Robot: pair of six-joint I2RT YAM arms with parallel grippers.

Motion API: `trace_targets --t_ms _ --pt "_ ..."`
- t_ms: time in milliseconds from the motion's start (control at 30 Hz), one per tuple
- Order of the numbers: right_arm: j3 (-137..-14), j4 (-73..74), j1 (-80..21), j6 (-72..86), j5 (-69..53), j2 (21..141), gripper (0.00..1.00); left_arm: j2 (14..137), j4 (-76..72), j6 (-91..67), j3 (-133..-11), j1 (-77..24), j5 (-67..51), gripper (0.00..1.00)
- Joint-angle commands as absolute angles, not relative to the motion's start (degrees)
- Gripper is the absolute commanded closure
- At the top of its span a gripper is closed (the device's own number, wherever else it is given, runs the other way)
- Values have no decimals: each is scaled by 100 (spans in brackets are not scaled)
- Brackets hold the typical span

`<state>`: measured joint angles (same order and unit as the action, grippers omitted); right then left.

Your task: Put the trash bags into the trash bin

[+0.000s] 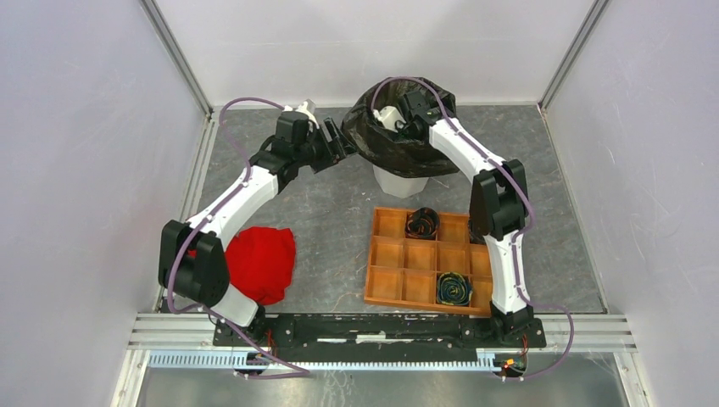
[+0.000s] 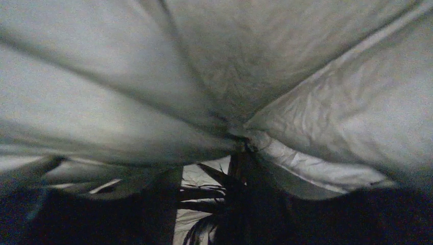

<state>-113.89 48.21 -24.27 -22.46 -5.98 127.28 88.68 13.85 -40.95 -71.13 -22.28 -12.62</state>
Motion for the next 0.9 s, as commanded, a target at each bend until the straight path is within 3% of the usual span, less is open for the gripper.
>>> trace_targets --t_ms 0,300,467,867 --pt "-11467 4675 -2450 -2016 -661 11940 44 8650 876 -4542 -7007 -1965 -1661 21" --pt "-11016 4130 -2440 -1533 -856 11159 34 8936 -204 -5421 -6727 -1632 -2600 19" --pt "-11005 3733 -2435 -951 -942 11008 36 9208 -483 -5670 -6832 -1617 -2757 19" --pt "-11175 2720 -2191 286 -1240 10145 25 9369 -501 -5633 -6735 -1354 -2666 19"
